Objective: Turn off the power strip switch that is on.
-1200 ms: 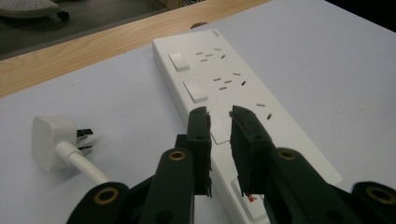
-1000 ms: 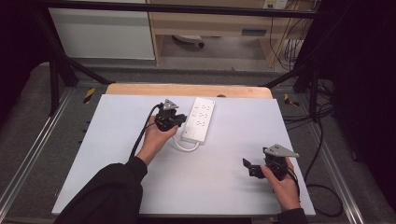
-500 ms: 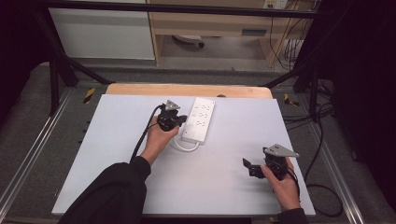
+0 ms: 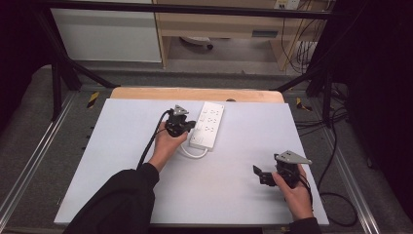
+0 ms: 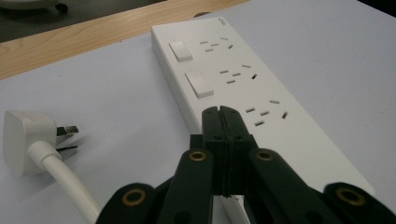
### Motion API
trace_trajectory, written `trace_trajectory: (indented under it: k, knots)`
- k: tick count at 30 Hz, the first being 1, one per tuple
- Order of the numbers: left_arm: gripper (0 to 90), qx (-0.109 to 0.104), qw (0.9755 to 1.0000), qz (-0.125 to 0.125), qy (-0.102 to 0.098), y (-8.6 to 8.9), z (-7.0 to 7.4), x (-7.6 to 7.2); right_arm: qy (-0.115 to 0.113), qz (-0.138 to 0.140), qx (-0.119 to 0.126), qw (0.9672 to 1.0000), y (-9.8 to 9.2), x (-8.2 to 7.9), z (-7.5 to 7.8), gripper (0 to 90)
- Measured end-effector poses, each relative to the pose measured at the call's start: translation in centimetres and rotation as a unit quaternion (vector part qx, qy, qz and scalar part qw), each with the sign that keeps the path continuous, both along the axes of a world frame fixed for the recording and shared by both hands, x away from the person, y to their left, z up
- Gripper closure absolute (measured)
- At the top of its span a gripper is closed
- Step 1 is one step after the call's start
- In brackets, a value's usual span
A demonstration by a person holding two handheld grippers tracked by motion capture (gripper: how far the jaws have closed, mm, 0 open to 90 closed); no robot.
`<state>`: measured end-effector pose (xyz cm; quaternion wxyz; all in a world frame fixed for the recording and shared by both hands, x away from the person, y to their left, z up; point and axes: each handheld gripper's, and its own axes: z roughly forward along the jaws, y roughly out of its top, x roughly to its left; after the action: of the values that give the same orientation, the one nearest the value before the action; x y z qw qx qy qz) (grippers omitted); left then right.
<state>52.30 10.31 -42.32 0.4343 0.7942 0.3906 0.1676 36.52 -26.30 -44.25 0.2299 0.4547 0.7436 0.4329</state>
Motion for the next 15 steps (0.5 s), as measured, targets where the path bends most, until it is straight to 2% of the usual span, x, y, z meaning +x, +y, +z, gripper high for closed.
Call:
trace_trajectory:
  k: [15]
  knots:
    - [90.0,0.001,1.0,-0.004,0.002,-1.3,-0.7,1.3,0.0,-0.001,0.0,1.0,-0.1,0.1,-0.1,3.1]
